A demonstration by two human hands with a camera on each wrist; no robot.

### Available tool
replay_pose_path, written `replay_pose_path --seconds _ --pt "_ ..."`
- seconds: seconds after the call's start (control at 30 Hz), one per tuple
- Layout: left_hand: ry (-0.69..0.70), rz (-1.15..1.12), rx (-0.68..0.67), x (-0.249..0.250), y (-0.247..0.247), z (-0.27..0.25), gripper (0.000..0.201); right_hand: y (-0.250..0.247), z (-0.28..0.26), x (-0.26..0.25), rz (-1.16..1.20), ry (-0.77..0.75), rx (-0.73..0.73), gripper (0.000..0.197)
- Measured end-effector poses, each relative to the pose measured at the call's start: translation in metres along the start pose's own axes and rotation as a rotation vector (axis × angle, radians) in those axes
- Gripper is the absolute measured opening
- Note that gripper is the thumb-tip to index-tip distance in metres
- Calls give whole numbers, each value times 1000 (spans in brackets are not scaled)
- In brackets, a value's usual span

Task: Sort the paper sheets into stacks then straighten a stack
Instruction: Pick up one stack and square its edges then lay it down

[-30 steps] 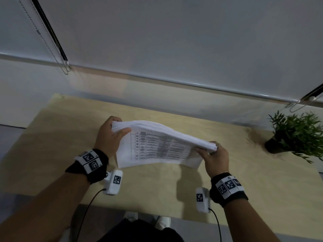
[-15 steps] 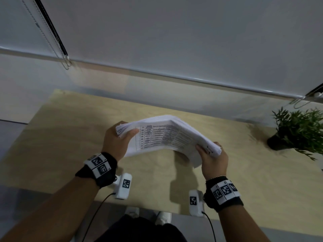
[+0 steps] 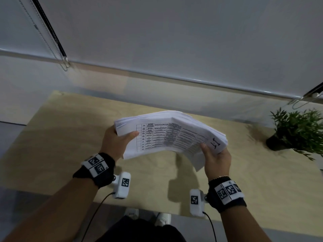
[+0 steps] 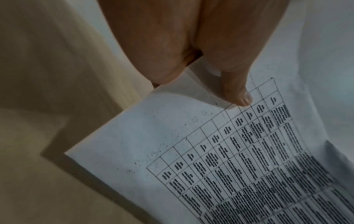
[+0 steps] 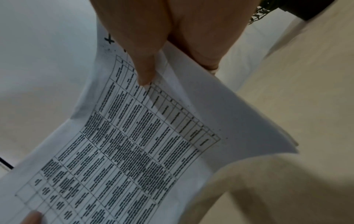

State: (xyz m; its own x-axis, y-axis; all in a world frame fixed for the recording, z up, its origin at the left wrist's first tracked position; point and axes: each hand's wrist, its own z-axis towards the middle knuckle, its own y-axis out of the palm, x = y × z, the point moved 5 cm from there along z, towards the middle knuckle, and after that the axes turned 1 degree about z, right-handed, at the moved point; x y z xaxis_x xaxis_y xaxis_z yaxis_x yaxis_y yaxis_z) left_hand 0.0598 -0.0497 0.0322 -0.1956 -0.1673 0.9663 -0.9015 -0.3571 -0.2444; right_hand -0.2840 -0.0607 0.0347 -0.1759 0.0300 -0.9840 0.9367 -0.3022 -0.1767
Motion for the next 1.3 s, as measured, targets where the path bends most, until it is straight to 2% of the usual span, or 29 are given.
replay_pose_path --seconds 0.13,0.23,0.3,0.43,0.6,0.73,0.8,0.87,0.9,0.93,1.0,1.07,1.1,1.13,1.2,1.27,1.3 --pt "16 -7 -41 -5 -6 0 34 -5 -5 0 -43 -25 -43 38" --pt "-3 -80 -54 -1 -6 0 42 -4 -5 -5 38 -20 -41 53" --pt "0 -138 -40 6 -5 -2 39 -2 -5 -12 104 -47 -33 45" --pt "63 -128 60 19 -6 -4 22 0 -3 -25 87 -119 -17 11" --pt "58 -90 84 30 -7 0 17 -5 0 -27 26 -158 -38 12" --pt "130 95 129 31 -11 7 18 -4 -3 -25 -90 -172 -93 30" --pt "157 184 121 37 -13 10 16 -6 1 -25 -105 -137 -95 18" --pt "169 206 71 48 -13 11 12 -8 7 -28 -126 -131 -100 16" --pt "202 243 36 54 -11 11 16 -9 9 -31 -156 -145 -100 16" --pt "280 365 2 63 -7 9 31 -9 11 -38 -187 -173 -100 15" --pt "488 781 -69 83 10 0 69 -6 14 -58 -272 -274 -127 10" --pt "605 1049 -191 103 37 -10 90 5 11 -90 -392 -435 -205 8" --pt "631 1088 -245 111 49 -13 87 12 8 -107 -441 -516 -246 7" --pt "658 1092 -275 118 60 -16 75 19 6 -124 -461 -583 -275 6" --pt "705 1004 -252 129 70 -15 38 28 5 -150 -408 -660 -264 7" --pt "700 837 -199 135 66 -10 28 27 8 -160 -333 -693 -169 23" --pt "674 737 -178 136 59 -7 30 23 11 -158 -346 -694 -73 40"
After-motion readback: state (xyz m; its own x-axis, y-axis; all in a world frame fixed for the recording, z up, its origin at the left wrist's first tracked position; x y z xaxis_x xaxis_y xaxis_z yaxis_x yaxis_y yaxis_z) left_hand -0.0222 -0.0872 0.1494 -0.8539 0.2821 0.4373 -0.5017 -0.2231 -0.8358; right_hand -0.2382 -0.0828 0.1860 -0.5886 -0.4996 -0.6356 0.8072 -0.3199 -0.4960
